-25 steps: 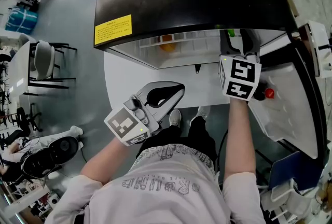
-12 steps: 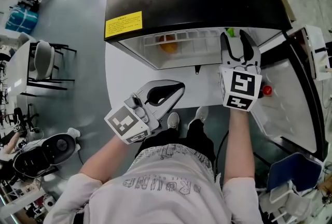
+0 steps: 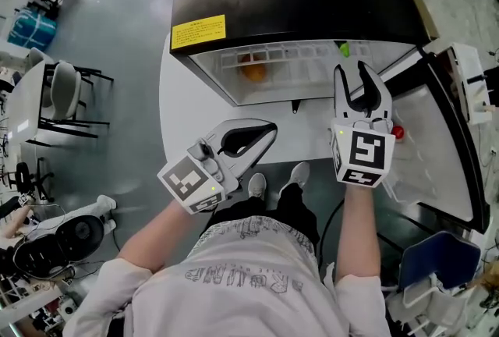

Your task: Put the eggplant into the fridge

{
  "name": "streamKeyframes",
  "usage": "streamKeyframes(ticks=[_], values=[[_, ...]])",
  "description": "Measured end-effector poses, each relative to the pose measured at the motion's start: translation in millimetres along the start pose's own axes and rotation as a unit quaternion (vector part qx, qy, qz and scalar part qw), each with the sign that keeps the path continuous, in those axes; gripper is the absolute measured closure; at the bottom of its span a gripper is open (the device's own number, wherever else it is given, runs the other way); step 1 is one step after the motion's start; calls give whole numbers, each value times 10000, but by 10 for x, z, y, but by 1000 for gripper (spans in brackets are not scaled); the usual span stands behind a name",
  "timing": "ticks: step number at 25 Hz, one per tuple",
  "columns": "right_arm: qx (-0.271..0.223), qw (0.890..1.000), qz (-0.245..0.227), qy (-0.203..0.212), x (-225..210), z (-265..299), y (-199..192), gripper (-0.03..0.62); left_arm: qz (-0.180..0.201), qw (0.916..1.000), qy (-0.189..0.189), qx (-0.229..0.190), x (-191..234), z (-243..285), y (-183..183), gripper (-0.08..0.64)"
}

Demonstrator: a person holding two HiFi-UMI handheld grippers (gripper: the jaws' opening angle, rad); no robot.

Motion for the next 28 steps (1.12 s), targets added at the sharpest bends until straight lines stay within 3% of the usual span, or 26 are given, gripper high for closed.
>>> streamKeyframes(ticks=[28], values=[[-23, 9992, 45, 402, 491, -821, -63, 536, 174, 9993, -148, -303, -110, -308, 92, 552]])
Point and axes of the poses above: the fingertips, and each gripper's own axes: z forward along the fingers, x to its left, y out of its top, the point moved 7 cm from there along -z, backward along the fingers, and after that the axes turned 11 degrees about x, right-handed, at the moved point
